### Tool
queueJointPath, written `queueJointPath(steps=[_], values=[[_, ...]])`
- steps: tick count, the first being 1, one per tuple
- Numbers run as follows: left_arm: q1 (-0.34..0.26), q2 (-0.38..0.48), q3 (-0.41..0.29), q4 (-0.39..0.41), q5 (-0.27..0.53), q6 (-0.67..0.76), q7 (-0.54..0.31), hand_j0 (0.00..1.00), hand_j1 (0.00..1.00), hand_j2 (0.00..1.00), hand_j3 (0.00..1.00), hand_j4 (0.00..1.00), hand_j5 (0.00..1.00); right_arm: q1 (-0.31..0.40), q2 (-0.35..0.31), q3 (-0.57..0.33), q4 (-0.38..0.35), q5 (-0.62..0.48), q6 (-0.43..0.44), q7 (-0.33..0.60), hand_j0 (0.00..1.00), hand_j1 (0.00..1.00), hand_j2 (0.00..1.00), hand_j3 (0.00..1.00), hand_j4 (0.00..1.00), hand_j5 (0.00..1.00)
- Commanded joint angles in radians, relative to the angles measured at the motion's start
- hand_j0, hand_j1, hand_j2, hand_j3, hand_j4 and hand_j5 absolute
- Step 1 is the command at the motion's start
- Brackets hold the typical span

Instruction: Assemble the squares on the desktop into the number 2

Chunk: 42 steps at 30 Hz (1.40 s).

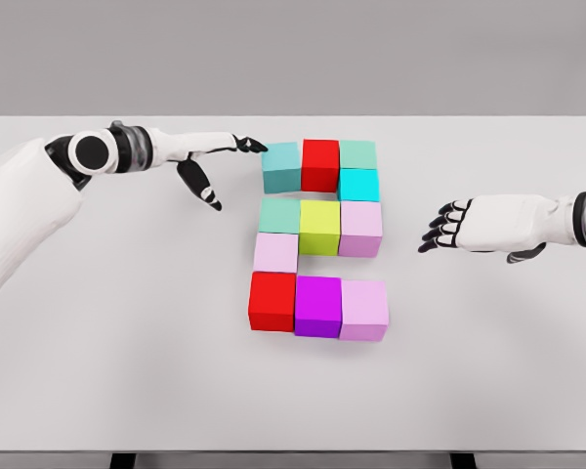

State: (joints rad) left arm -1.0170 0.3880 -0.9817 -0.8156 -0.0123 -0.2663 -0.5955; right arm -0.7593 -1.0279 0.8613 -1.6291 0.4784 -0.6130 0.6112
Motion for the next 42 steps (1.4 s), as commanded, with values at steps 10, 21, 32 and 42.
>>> queueJointPath(steps=[10,21,32,42], values=[[-0.008,-0.024,0.003,0.015,0.003,0.018,0.0,1.0,1.0,1.0,1.0,1.0,1.0,0.0,0.0,-0.001,-0.003,-0.004,0.002,0.0,1.0,1.0,1.0,1.0,1.0,1.0],[-0.021,-0.04,0.008,0.039,-0.005,0.019,0.014,1.0,1.0,1.0,1.0,1.0,1.0,0.0,0.002,-0.002,-0.005,-0.006,0.002,0.0,1.0,1.0,1.0,1.0,1.0,1.0],[-0.037,-0.046,0.035,0.039,-0.005,0.019,0.052,1.0,1.0,1.0,1.0,1.0,1.0,0.0,0.003,-0.001,-0.008,-0.011,0.002,0.0,1.0,1.0,1.0,1.0,1.0,1.0],[-0.037,-0.006,0.058,0.018,-0.003,-0.062,0.106,1.0,1.0,1.0,1.0,1.0,1.0,-0.002,0.003,-0.002,-0.008,-0.012,0.002,0.0,1.0,1.0,1.0,1.0,1.0,1.0]])
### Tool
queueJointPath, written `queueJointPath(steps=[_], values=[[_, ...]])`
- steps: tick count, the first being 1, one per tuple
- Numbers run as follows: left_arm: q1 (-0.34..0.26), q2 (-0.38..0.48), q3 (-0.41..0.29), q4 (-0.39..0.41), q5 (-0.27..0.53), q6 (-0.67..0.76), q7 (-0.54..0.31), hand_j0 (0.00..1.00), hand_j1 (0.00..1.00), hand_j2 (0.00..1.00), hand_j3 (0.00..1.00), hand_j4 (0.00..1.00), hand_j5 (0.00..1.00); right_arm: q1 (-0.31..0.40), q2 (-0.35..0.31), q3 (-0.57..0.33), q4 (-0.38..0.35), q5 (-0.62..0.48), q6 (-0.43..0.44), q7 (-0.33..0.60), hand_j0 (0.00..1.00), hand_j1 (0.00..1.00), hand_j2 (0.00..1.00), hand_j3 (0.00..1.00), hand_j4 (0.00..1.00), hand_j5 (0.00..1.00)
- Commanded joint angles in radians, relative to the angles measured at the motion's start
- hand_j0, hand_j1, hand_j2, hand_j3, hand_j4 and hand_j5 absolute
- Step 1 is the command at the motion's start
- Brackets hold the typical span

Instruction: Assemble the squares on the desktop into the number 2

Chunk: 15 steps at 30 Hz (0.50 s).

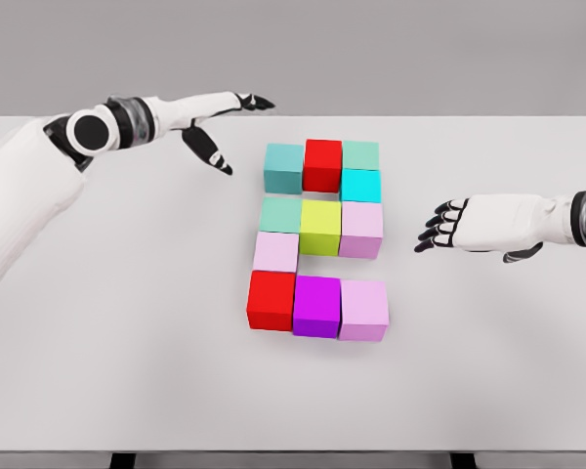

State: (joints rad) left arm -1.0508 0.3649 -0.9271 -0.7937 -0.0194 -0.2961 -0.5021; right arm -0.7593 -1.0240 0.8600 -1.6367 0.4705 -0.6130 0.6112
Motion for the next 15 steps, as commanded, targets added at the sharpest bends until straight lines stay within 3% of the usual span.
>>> queueJointPath(steps=[1,6,15], values=[[0.0,0.046,0.004,-0.012,0.006,-0.038,0.013,1.0,1.0,1.0,1.0,1.0,1.0,-0.002,-0.002,-0.001,0.0,-0.006,0.002,0.0,1.0,1.0,1.0,1.0,1.0,1.0],[0.035,0.151,0.004,-0.009,0.006,-0.307,0.013,1.0,1.0,1.0,1.0,1.0,1.0,-0.002,-0.004,-0.001,0.0,-0.01,0.002,0.0,1.0,1.0,1.0,1.0,1.0,1.0],[0.072,0.177,0.004,0.007,0.004,-0.315,0.013,1.0,1.0,1.0,1.0,1.0,1.0,-0.002,-0.002,-0.001,0.0,-0.012,0.002,0.0,1.0,1.0,1.0,1.0,1.0,1.0]])
